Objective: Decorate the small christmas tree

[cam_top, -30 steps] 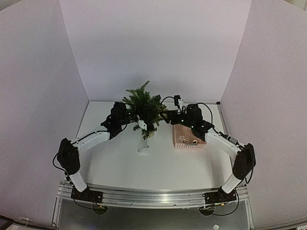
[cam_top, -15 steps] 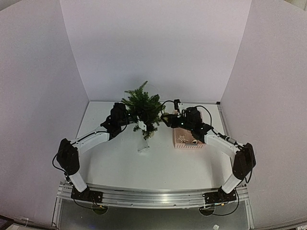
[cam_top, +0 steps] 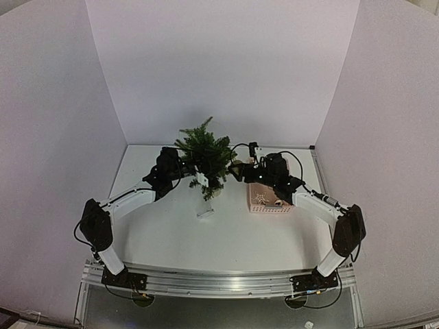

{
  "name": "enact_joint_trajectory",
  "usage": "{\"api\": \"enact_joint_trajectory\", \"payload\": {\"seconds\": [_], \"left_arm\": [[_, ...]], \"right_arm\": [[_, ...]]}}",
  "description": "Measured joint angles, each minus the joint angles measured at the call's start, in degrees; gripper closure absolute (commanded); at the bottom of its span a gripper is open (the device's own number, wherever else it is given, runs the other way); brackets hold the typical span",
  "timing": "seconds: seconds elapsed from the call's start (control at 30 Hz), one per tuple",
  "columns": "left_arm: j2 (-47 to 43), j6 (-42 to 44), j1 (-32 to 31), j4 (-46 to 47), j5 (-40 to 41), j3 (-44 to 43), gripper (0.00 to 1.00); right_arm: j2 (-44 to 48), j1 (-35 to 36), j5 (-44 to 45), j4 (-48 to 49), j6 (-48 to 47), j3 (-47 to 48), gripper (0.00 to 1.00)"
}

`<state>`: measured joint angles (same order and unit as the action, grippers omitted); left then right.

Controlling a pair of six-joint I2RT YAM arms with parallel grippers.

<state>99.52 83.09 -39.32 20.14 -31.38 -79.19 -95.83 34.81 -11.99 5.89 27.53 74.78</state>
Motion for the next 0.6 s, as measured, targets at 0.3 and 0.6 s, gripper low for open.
{"api": "enact_joint_trajectory", "payload": {"seconds": [0.3, 0.6], "left_arm": [[-2.4, -1.2, 0.7, 0.4, -0.1, 0.7, 0.13], [-4.1, -2.1, 0.7, 0.3, -0.2, 0.8, 0.11]], "right_arm": [[5.9, -0.2, 2.1, -1.0, -0.1, 0.0, 0.09], [12.9, -2.5, 5.3, -1.0, 0.5, 0.0, 0.1]]}}
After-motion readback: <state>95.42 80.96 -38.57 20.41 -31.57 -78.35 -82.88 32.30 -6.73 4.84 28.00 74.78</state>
